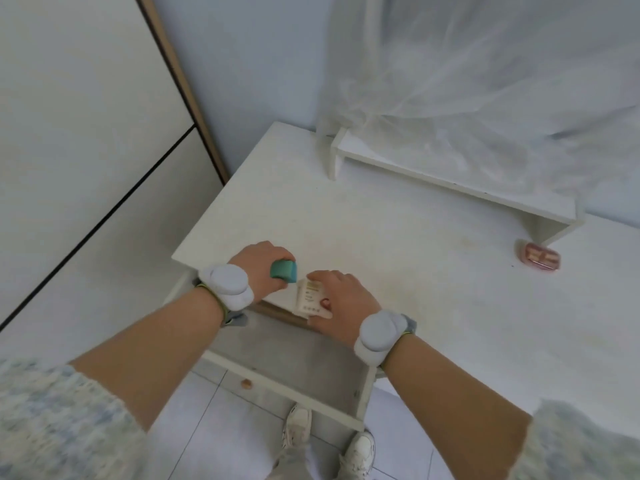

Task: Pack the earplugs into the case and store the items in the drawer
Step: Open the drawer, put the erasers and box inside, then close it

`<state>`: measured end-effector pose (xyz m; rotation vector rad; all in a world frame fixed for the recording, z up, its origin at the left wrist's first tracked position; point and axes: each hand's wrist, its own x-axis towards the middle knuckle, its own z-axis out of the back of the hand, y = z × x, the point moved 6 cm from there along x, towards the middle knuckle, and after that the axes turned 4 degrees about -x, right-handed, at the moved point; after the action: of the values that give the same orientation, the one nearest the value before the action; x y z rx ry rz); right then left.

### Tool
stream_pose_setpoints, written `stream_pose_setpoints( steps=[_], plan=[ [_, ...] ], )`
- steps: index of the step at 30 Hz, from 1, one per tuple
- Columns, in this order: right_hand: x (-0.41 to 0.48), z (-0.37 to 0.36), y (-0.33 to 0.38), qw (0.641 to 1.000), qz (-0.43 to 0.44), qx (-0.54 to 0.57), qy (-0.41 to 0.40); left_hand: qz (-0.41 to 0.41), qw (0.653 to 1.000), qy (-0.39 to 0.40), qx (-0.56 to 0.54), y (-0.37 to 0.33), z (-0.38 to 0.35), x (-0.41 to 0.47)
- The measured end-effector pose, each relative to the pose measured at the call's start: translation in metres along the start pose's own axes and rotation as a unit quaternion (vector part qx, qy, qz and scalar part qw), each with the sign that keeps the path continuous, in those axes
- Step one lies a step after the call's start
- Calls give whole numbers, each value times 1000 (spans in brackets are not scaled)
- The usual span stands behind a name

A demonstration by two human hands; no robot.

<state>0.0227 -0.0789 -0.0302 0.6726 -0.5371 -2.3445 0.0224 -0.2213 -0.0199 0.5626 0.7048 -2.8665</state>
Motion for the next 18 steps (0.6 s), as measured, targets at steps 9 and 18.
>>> stream_pose_setpoints(
  steps=[9,18],
  plan=[
    [5,-87,40,995,12,4,101,67,995,66,-28,98,-28,-61],
    [27,-138,-7,981,-122,7,153,37,981,184,56,103,-97,-12]
  ],
)
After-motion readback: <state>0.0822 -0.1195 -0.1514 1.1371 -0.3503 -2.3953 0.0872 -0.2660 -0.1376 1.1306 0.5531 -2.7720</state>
